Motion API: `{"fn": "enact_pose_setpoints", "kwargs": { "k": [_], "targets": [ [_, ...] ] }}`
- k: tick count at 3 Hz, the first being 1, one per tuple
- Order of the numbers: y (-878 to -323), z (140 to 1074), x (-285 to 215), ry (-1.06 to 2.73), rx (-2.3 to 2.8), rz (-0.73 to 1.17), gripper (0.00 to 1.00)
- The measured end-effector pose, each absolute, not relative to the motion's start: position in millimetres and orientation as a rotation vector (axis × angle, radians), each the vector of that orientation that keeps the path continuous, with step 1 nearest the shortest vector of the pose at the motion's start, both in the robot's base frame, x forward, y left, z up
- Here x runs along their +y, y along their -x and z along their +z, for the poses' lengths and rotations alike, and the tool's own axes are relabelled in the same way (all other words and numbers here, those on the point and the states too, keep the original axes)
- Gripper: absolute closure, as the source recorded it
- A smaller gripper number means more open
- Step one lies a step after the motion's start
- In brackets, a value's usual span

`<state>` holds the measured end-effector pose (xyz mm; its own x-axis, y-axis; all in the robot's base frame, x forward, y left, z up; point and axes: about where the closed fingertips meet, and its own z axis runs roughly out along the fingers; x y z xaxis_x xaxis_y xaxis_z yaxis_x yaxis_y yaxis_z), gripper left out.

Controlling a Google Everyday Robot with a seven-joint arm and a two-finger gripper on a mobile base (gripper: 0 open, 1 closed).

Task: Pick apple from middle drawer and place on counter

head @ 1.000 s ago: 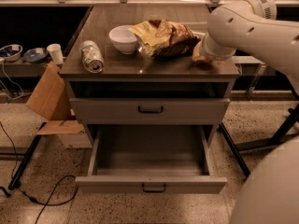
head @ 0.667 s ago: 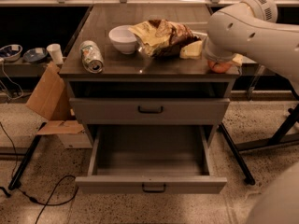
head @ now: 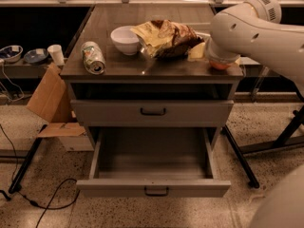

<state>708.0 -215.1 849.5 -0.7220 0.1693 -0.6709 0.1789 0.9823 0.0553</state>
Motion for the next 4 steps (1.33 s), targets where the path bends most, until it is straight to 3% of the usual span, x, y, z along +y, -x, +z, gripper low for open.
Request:
{"fn": "enact_pose_setpoints", "kwargs": {
  "k": [3, 4],
  "targets": [
    [-709.1, 848.5, -209.6, -0.236, 2.387, -0.027, 0.87],
    [-714.4, 850.1, -205.5, -0.236, 2.373, -0.022, 0.99]
  ]
}}
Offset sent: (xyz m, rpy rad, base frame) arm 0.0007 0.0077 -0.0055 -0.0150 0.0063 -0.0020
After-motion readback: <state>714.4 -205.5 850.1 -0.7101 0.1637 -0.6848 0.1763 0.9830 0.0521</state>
